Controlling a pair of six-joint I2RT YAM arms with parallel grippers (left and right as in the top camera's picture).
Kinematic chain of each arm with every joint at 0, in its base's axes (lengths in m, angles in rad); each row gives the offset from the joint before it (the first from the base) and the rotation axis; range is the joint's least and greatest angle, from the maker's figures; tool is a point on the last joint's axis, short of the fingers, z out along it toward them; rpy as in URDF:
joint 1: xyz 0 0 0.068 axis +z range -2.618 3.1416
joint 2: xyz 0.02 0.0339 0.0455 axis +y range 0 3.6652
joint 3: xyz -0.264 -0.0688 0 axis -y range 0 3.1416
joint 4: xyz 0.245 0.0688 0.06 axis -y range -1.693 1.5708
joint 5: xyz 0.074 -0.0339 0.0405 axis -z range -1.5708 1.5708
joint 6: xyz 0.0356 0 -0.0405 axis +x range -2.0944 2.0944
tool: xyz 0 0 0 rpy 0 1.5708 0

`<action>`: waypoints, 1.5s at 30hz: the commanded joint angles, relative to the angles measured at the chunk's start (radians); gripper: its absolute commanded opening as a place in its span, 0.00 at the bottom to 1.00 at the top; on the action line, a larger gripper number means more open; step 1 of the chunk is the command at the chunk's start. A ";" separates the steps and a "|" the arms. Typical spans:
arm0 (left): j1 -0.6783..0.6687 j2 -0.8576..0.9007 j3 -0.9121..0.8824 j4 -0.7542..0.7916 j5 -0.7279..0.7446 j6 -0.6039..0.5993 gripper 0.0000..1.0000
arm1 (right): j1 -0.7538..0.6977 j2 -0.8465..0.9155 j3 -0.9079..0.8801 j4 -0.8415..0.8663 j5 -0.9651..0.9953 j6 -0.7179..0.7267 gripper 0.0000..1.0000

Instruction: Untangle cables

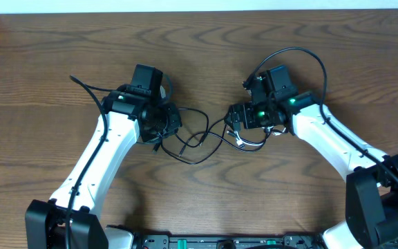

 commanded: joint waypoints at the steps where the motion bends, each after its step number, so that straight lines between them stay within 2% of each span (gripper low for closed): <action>1: -0.002 0.002 0.016 -0.009 -0.013 0.014 0.08 | 0.031 0.010 -0.004 0.027 0.117 0.100 0.96; 4: -0.002 0.002 0.016 -0.010 -0.013 0.014 0.07 | 0.047 0.015 -0.005 0.051 0.162 0.134 0.96; 11: -0.002 0.002 0.016 -0.013 -0.013 0.014 0.08 | 0.068 0.109 -0.005 0.123 0.149 0.134 0.96; 22: -0.002 0.002 0.016 -0.025 -0.013 0.014 0.08 | 0.075 0.251 -0.005 0.264 0.150 0.230 0.94; 24: -0.002 0.002 0.016 -0.025 -0.013 0.014 0.07 | 0.075 0.261 -0.005 0.259 0.148 0.231 0.86; 28: -0.002 0.002 0.016 -0.025 -0.014 0.014 0.07 | 0.076 0.265 -0.005 0.214 0.095 0.237 0.60; 32: -0.002 0.002 0.016 -0.025 -0.014 0.014 0.08 | 0.078 0.265 -0.005 0.165 0.052 0.237 0.45; 35: -0.002 0.002 0.016 -0.025 -0.013 0.014 0.08 | 0.078 0.265 -0.005 0.145 0.052 0.237 0.25; 40: -0.002 0.002 0.016 -0.026 -0.013 0.014 0.08 | 0.078 0.265 -0.005 0.138 0.052 0.237 0.02; 45: -0.002 0.002 0.016 -0.032 -0.014 0.014 0.08 | 0.075 0.265 -0.005 0.136 0.051 0.228 0.01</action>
